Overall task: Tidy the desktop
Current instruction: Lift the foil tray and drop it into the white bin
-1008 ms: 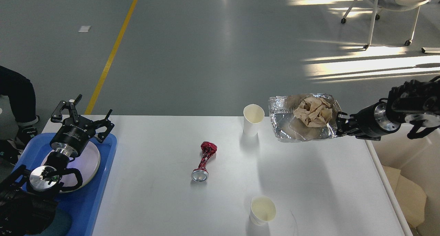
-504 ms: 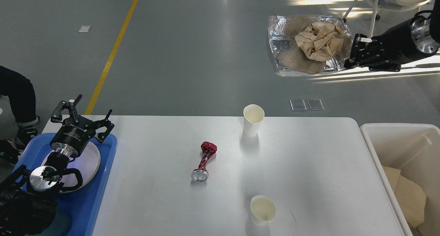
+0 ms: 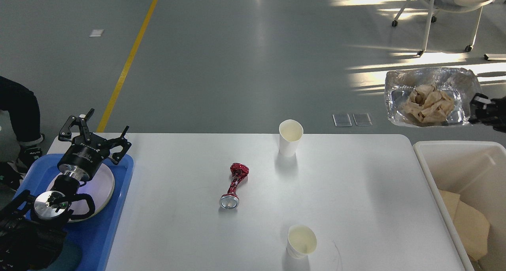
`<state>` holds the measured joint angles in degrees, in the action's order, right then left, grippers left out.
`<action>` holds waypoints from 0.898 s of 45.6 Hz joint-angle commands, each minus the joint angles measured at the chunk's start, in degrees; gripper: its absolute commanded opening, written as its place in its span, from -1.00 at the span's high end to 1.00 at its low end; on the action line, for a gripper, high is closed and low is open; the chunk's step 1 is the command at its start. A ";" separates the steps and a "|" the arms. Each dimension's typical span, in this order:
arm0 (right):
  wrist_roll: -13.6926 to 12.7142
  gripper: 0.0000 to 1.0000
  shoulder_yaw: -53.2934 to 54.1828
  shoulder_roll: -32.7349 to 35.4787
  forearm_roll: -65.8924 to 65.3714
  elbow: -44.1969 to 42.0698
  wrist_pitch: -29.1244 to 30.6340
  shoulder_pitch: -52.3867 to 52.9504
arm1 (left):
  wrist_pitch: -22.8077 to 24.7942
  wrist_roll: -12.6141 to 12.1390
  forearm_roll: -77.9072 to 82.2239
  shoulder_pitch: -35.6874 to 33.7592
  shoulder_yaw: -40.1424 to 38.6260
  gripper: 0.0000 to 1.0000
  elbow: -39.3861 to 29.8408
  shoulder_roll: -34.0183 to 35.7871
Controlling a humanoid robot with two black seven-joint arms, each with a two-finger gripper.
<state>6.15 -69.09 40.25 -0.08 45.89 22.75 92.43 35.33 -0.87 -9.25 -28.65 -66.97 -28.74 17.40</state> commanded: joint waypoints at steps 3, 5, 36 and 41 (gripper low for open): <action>0.01 1.00 1.41 2.55 6.14 -3.26 -9.99 -13.40 | 0.00 -0.01 -0.07 0.00 0.00 -0.93 0.00 0.00; -0.08 1.00 1.68 2.64 7.55 -4.14 -12.19 -16.57 | 0.00 -0.01 0.02 0.00 0.00 -0.93 0.00 0.00; -0.61 -1.00 11.52 1.85 9.14 -13.37 -25.03 -40.05 | 0.00 -0.01 0.02 0.00 0.00 -0.93 0.00 0.00; -0.61 -1.00 11.87 1.85 9.14 -13.28 -24.86 -39.88 | 0.00 -0.01 -0.07 0.00 0.00 -0.93 0.00 0.00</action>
<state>5.55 -57.62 42.13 9.05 32.49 -2.30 52.41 35.33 -0.87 -9.29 -28.65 -66.97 -28.74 17.40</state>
